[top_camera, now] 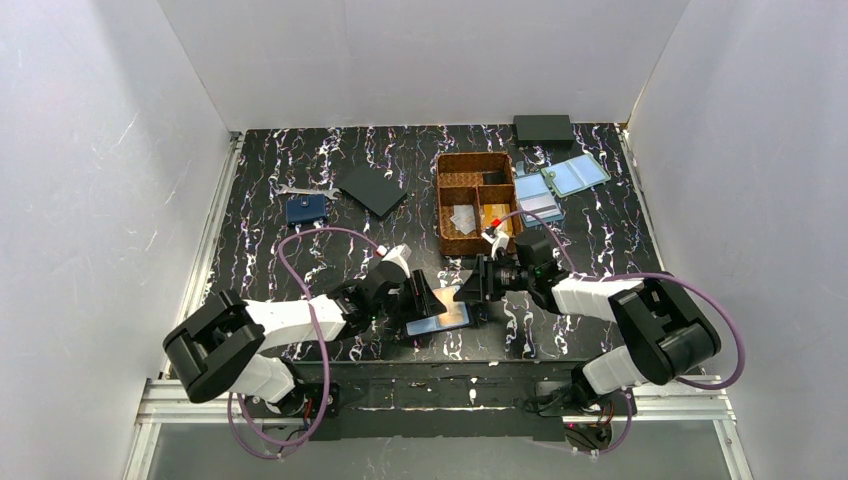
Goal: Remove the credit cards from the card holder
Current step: Remove the credit card from the card holder.
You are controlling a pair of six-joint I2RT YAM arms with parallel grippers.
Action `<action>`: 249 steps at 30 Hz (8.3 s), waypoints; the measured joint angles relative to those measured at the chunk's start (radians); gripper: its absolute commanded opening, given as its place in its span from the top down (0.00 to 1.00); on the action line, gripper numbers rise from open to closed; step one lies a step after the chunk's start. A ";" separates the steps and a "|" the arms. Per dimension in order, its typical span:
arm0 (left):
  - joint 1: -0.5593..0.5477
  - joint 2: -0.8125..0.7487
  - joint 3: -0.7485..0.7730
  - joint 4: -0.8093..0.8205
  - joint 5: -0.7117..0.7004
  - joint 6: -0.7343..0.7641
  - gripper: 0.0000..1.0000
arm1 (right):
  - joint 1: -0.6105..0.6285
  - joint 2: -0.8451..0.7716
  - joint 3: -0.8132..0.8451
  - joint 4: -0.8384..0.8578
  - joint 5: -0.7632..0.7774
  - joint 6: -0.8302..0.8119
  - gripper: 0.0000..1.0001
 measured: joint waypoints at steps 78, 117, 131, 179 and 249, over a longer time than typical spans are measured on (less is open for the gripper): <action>0.039 0.124 0.024 0.079 0.129 -0.010 0.28 | 0.063 0.131 0.090 0.013 -0.016 0.012 0.61; 0.052 0.153 0.024 0.112 0.152 -0.034 0.30 | 0.042 0.161 0.122 -0.034 0.000 -0.018 0.63; 0.053 0.166 0.030 0.126 0.173 -0.014 0.31 | 0.051 0.197 0.118 0.099 -0.157 0.127 0.67; 0.126 0.021 -0.134 0.163 0.211 -0.043 0.50 | 0.089 0.174 0.176 -0.145 -0.196 -0.152 0.47; 0.177 0.117 -0.209 0.499 0.325 -0.178 0.82 | 0.137 0.153 0.238 -0.344 -0.084 -0.405 0.18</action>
